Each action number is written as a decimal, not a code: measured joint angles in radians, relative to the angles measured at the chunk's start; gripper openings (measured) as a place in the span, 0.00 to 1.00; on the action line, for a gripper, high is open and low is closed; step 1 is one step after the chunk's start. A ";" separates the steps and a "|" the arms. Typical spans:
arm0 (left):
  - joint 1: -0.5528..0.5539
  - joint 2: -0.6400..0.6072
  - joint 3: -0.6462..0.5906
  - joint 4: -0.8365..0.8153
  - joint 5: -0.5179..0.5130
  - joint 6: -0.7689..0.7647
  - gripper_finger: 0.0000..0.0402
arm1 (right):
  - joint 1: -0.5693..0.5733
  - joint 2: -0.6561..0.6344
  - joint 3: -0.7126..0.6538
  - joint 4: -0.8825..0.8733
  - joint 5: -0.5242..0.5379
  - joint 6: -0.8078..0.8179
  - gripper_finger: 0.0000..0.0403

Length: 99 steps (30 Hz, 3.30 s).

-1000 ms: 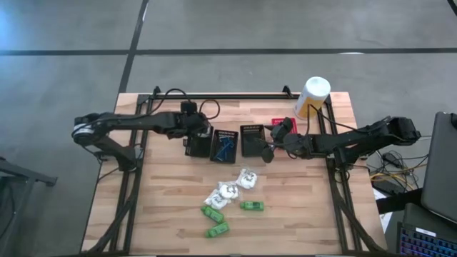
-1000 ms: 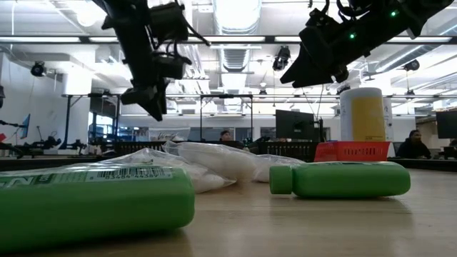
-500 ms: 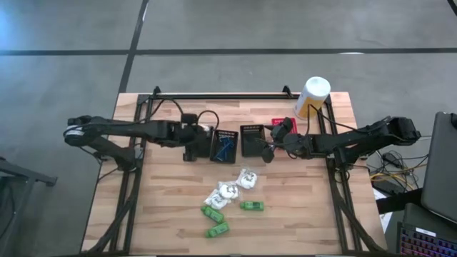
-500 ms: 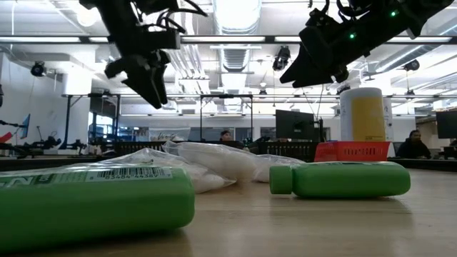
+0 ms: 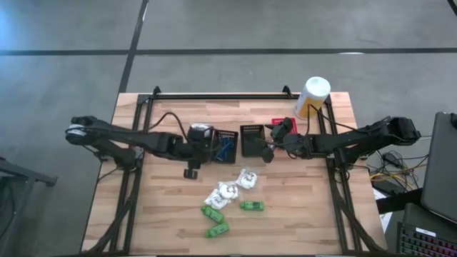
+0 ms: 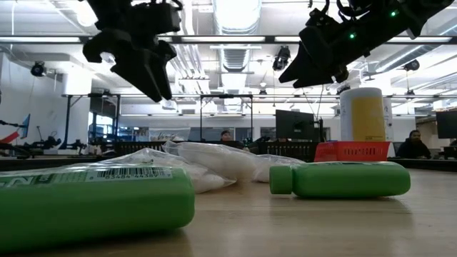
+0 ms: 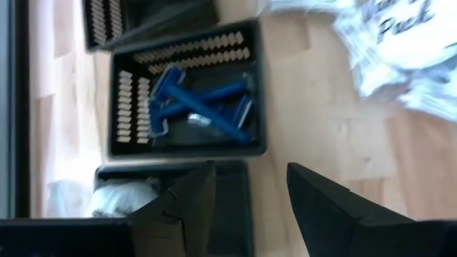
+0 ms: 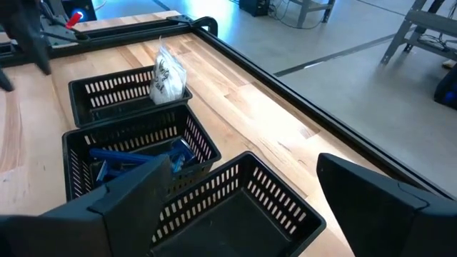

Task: Pick & Place Travel size toiletries
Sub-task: Put the right green shampoo into the right black bin

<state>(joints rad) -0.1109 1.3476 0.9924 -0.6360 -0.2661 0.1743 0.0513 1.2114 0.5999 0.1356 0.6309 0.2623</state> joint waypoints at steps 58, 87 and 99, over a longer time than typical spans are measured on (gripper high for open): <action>-0.192 0.001 -0.361 0.643 0.194 0.144 0.44 | 0.003 0.057 -0.054 -0.027 -0.248 0.342 0.84; -0.190 0.001 -0.361 0.605 0.150 0.164 0.44 | 0.014 0.289 0.060 -0.155 -0.419 0.440 0.78; -0.191 0.001 -0.361 0.605 0.135 0.164 0.44 | 0.046 0.274 0.069 -0.226 -0.396 0.481 0.72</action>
<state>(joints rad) -0.3016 1.3483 0.6315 -0.0311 -0.1310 0.3382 0.0975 1.4853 0.6686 -0.0902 0.2344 0.7430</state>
